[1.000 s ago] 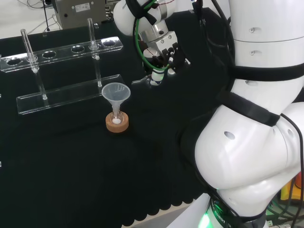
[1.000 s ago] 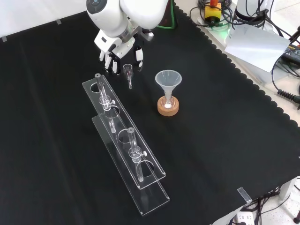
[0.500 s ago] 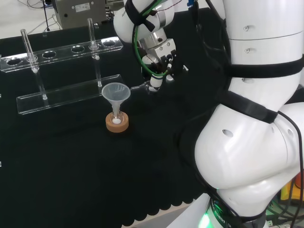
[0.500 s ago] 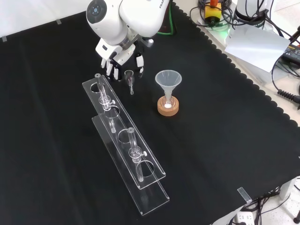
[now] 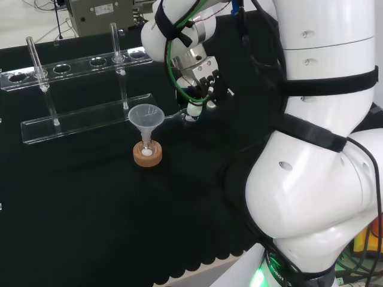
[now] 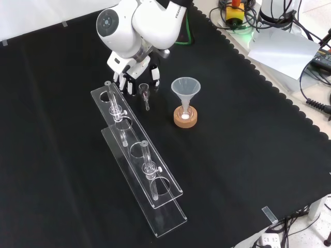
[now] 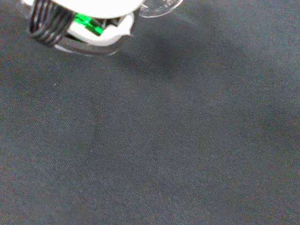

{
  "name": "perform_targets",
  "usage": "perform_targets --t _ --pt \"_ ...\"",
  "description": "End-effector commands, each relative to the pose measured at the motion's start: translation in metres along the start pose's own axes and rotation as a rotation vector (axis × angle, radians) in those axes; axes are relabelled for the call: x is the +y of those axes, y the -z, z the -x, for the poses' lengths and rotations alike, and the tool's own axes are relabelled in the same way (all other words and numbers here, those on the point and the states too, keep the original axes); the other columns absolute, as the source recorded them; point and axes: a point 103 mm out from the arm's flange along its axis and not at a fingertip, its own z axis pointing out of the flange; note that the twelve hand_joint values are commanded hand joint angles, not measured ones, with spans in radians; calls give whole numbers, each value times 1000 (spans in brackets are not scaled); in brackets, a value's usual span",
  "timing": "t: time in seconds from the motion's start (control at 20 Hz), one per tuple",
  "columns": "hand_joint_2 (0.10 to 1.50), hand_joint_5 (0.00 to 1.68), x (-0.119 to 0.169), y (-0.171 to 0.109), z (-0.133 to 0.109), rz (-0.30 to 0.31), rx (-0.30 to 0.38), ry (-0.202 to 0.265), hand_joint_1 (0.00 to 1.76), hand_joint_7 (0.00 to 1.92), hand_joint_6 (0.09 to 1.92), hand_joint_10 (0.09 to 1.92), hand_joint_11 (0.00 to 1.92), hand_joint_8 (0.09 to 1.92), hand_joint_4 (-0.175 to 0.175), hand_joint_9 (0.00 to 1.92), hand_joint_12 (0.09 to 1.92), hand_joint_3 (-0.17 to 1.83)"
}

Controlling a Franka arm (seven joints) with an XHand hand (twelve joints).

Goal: Put the weighing funnel back on the table.

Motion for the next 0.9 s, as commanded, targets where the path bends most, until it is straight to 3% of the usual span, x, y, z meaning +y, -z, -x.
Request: perform_targets --t 0.05,0.9 --pt "630 1134 4 -1 -4 -4 -1 5 1093 625 999 403 656 613 175 927 1180 840" --pt "632 1133 16 -11 -16 -6 -8 20 1092 625 999 403 662 614 175 928 1179 836"
